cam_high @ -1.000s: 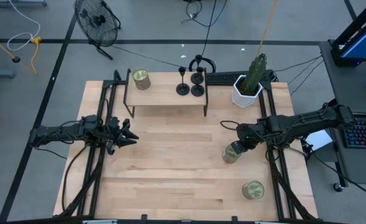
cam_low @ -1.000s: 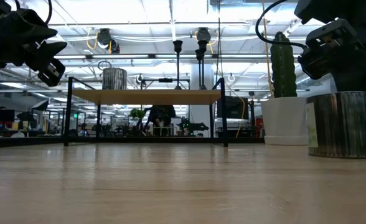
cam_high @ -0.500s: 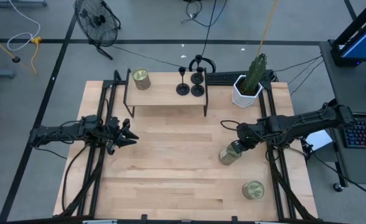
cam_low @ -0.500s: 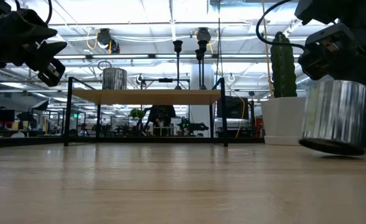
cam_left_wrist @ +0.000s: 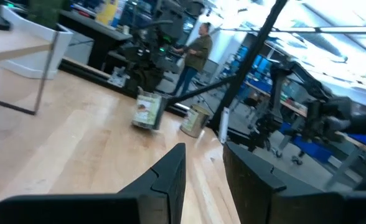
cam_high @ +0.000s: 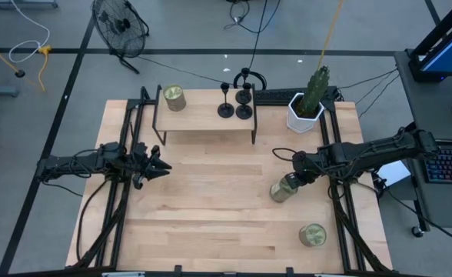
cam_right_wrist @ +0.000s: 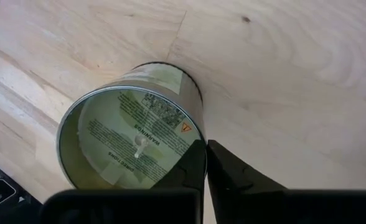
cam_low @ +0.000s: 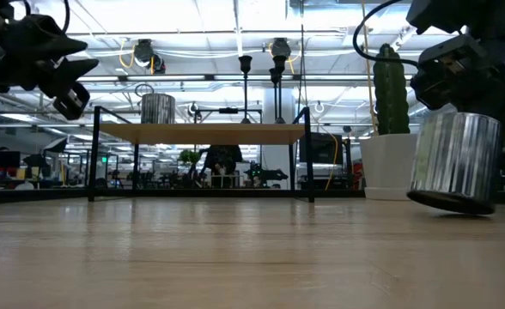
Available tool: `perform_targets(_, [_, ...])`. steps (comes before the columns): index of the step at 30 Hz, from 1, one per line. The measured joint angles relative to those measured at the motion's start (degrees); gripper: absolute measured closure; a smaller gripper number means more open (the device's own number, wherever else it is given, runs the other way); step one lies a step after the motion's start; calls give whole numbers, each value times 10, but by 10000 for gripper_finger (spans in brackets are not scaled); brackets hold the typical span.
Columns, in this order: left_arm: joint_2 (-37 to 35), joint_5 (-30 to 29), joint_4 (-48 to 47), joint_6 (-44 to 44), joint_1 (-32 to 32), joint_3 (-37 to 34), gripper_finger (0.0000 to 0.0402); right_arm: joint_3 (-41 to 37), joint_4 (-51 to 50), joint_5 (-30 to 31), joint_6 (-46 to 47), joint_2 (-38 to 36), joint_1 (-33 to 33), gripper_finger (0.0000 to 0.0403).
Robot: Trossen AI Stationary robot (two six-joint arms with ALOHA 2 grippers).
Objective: Pick & Place candle stick holders
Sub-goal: Put the top scented candle on the shelf
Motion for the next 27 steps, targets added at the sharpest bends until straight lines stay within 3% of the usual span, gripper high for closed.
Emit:
perform_targets(11, [0,-63,1,-44,0,0,289,26,3,30,0,0,0,403])
perform_targets(27, [0,-64,1,-53,0,0,289,26,17,42,-15,47,-1,403])
